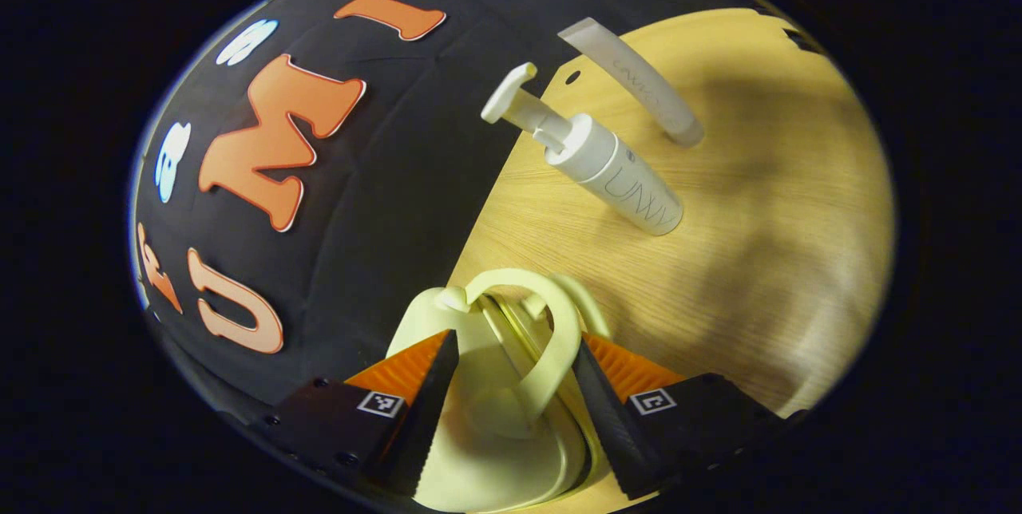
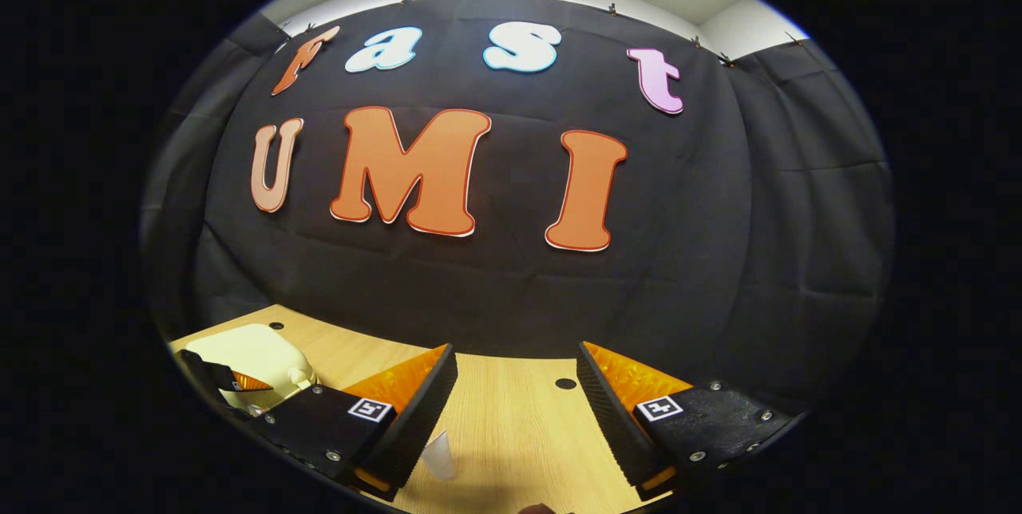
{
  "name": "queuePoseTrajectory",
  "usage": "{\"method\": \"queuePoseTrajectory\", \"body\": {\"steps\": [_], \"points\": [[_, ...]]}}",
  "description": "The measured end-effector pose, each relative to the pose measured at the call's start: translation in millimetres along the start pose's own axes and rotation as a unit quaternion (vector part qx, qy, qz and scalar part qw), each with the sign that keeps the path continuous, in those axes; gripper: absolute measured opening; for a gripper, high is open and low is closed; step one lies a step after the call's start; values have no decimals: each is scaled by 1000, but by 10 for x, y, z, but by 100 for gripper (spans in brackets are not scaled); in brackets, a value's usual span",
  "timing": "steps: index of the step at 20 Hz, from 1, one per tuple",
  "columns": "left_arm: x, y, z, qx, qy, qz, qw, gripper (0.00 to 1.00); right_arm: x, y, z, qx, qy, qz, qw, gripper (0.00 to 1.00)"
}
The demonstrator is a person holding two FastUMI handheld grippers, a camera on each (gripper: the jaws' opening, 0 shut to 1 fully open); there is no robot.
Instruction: First open the suitcase, pack the skin care products into it, and then close the suitcase.
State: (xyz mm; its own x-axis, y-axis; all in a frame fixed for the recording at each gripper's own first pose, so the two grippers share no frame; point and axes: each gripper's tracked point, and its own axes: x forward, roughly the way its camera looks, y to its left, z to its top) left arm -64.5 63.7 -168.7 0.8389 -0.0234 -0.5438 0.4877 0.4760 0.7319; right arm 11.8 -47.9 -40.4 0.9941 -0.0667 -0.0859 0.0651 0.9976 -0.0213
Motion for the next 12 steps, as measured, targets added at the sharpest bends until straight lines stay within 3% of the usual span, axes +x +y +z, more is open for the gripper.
{"method": "queuePoseTrajectory", "body": {"steps": [2,5,6,7,12], "points": [[60,-16,20,11,5,-1,1000,72,-6,11,22,0,-2,1,1000,95],[-18,-11,66,16,4,9,1000,23,-22,-2,45,-2,-5,0,1000,95],[61,24,74,12,-1,13,1000,23,-27,-8,50,-2,-6,0,1000,95],[-19,64,63,1,-1,12,1000,14,-25,-11,53,-3,-6,-1,1000,95],[-173,493,166,-88,-13,22,996,10,-31,17,56,0,-5,-2,1000,95]]}}
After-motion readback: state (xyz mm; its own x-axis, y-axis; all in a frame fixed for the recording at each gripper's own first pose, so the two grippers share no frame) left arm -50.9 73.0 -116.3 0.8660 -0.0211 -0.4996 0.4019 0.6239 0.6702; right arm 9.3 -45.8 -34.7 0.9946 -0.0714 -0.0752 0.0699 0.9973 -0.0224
